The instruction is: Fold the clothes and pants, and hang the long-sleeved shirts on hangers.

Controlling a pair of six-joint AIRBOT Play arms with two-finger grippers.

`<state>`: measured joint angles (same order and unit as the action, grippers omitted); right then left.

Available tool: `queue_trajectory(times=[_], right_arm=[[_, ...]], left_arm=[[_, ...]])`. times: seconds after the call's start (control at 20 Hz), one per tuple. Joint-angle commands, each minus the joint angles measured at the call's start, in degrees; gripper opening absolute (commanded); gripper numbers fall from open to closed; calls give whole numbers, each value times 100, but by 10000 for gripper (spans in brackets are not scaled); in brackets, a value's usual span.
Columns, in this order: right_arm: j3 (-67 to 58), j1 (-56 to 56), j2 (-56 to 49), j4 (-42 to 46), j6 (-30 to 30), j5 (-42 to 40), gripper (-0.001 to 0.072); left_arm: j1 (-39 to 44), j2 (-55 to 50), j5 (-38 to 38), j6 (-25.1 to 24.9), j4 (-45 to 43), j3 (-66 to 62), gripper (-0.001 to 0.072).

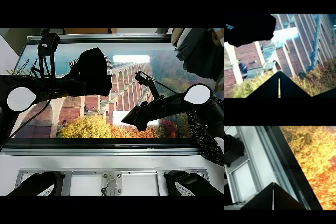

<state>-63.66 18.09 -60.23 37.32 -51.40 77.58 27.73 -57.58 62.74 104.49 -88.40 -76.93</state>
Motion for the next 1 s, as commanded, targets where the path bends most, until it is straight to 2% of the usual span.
queue_trajectory(times=[0.0,0.25,0.45,0.5,0.55,0.6,0.75,0.95], right_arm=[[2,4,-4,-2,-2,2,19],[2,4,-4,0,-2,2,19],[2,4,-4,-2,-2,0,19],[2,4,-4,-2,-2,2,19],[2,4,-4,0,-2,2,19],[2,4,-7,-2,0,2,19],[2,4,-4,-2,-2,2,19],[2,4,-7,-2,-2,2,19]], left_arm=[[-4,4,0,-9,0,0,14],[-4,4,-9,-9,0,0,14],[-2,0,-719,-9,-9,2,15],[-4,-24,-960,-52,-42,0,63],[-35,-96,-1231,-140,-122,0,449],[-116,-234,-1421,-138,-201,-15,712],[-680,-1180,-1519,-168,-197,-380,717],[-1464,-2994,-1779,-168,-92,-951,719]])
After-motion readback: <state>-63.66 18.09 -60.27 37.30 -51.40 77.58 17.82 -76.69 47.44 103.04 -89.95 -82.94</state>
